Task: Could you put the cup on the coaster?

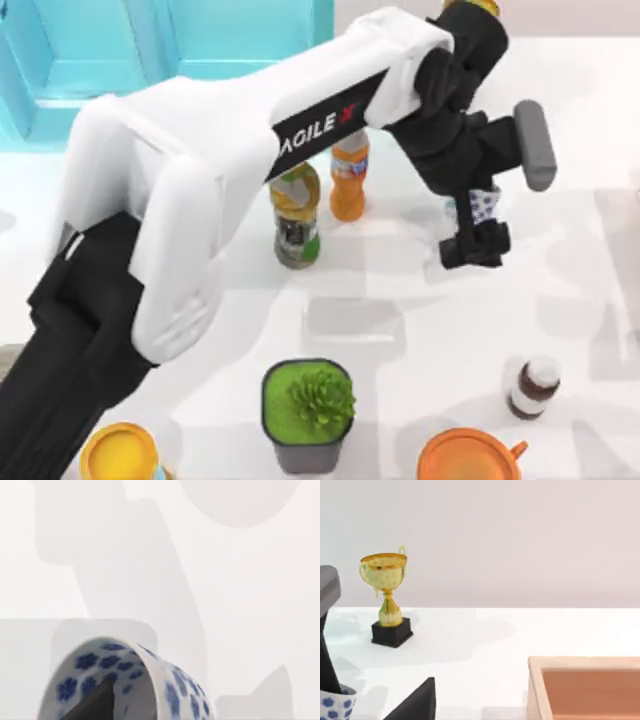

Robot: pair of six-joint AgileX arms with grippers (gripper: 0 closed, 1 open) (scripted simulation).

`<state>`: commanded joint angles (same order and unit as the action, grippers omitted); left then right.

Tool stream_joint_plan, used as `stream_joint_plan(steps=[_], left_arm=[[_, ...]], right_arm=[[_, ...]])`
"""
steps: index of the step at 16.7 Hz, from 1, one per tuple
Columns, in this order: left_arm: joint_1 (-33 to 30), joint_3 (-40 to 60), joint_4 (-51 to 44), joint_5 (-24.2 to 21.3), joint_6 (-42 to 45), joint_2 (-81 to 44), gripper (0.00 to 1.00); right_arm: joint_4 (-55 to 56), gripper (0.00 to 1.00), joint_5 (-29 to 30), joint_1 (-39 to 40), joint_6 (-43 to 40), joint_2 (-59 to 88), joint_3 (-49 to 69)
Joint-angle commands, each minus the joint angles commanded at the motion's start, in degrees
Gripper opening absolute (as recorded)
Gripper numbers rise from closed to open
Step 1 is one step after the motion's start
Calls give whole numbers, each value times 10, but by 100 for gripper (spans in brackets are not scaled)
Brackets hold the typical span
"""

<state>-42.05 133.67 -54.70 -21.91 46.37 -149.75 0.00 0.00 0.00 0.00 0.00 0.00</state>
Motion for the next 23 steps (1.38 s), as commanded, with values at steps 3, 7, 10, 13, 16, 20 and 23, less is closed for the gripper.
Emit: stream_joint_plan(steps=[3,7,10,13,16,20,23], left_arm=[[6,2,7,-3,6,-10,100],[6,2,7,-3,6,-10,85],[6,2,7,-3,6,-10,62],[6,2,7,-3,6,-10,40],[6,2,7,-3,6,-10,17],[6,2,7,-3,6,-10,0],[6,2,7,-3,6,-10,0]], right_arm=[[0,100,0,0,0,0,0],[0,100,0,0,0,0,0],[0,100,0,0,0,0,0],[0,100,0,0,0,0,0],[0,100,0,0,0,0,0],[0,100,0,0,0,0,0],[0,100,0,0,0,0,0]])
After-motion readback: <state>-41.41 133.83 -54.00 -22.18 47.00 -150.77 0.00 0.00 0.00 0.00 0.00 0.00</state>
